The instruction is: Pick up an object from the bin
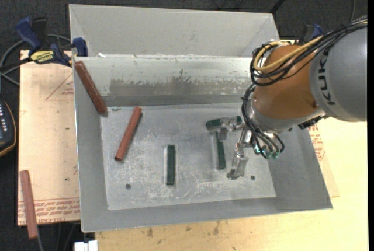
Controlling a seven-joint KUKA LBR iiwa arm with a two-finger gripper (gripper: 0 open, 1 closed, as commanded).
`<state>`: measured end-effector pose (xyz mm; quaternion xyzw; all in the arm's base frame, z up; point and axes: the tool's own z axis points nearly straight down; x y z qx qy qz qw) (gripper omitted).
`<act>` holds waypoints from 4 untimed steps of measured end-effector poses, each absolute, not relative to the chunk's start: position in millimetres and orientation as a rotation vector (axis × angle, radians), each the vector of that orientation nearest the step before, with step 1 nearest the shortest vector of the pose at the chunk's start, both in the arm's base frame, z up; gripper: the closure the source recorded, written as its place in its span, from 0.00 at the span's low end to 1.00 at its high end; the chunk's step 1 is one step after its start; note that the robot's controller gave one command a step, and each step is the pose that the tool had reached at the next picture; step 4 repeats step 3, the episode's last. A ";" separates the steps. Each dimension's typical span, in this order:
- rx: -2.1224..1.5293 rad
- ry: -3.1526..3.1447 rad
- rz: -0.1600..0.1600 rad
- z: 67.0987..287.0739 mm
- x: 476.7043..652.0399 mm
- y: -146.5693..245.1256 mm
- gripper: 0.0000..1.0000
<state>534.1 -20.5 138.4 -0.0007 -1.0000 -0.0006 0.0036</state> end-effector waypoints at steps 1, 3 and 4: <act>0.798 -3.038 -0.003 68.3 558.0 -31.1 0.00; 1.213 -2.910 0.007 205.0 622.9 -48.3 1.00; 1.213 -2.910 0.007 205.0 622.9 -48.3 1.00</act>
Offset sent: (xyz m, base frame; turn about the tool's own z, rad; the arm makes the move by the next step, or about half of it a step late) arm 0.0241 -0.0109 -0.0684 -0.5180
